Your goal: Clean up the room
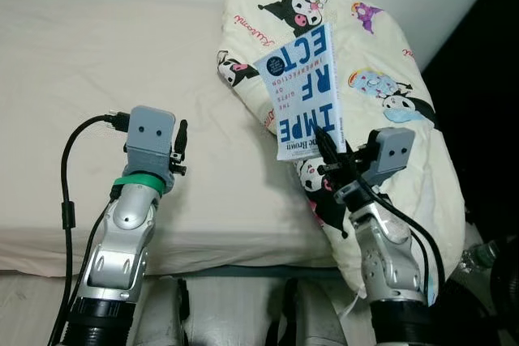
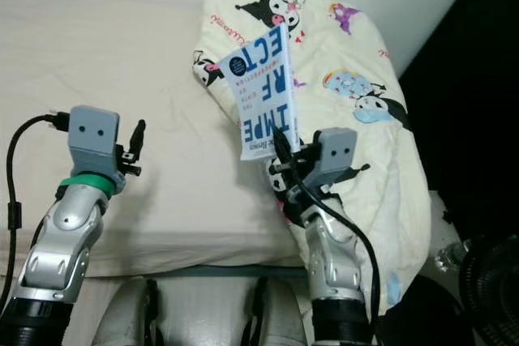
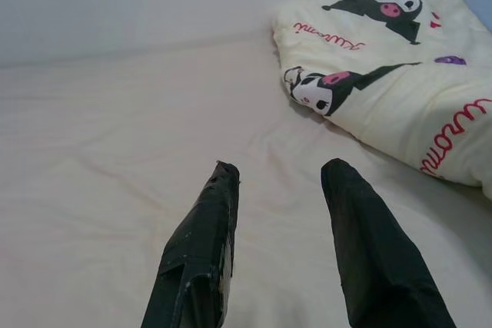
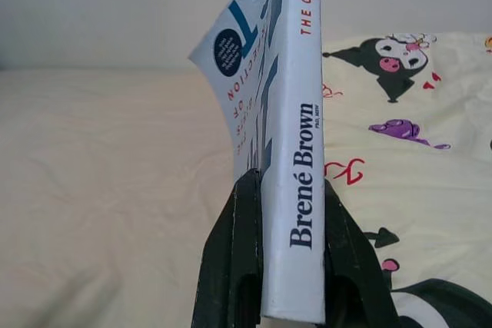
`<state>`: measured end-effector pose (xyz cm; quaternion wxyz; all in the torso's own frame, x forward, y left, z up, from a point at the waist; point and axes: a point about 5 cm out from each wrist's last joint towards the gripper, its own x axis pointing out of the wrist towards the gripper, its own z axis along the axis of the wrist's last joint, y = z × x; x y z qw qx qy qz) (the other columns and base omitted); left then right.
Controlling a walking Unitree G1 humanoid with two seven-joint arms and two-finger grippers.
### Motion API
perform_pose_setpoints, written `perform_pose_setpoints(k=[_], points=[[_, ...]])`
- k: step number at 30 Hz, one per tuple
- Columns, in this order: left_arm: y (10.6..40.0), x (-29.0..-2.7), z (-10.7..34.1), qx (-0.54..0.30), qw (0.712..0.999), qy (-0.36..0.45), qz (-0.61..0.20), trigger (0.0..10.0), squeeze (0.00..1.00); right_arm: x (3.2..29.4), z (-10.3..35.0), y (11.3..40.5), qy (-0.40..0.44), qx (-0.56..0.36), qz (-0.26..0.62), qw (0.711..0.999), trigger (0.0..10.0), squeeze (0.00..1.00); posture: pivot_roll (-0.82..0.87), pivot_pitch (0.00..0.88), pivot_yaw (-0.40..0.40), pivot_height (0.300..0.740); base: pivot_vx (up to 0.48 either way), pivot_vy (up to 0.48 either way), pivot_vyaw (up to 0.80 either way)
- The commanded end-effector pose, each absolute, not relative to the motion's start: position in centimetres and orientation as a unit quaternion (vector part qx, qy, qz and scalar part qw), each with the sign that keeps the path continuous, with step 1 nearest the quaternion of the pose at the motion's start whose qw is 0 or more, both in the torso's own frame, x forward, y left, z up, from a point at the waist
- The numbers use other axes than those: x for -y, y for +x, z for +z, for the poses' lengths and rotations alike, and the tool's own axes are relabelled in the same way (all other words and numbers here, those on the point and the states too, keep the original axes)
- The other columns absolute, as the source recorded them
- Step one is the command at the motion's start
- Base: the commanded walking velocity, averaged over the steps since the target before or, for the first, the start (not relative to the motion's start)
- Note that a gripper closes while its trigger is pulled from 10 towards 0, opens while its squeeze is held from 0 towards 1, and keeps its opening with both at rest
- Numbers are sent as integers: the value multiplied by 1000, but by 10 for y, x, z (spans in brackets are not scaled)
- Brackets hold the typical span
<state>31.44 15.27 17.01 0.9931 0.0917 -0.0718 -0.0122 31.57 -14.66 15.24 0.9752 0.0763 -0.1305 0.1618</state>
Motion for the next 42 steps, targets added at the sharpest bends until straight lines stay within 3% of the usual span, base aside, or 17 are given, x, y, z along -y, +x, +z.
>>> perform_pose_setpoints(k=[1, 22, 42], points=[[315, -149, 169, 73, 993, 91, -16, 10000, 0, 148, 157, 314, 62, 150, 157, 974, 10000, 0, 45, 21, -55, 665, 0, 0, 0], [321, -137, 167, 71, 994, 78, -35, 10000, 0, 153, 150, 315, 45, 136, 131, 981, 10000, 0, 35, 24, -53, 735, 0, 0, 0], [322, -133, 166, 66, 994, 71, -53, 10000, 0, 150, 146, 318, 50, 133, 119, 983, 10000, 0, 38, 19, -40, 735, 0, 14, 0]])
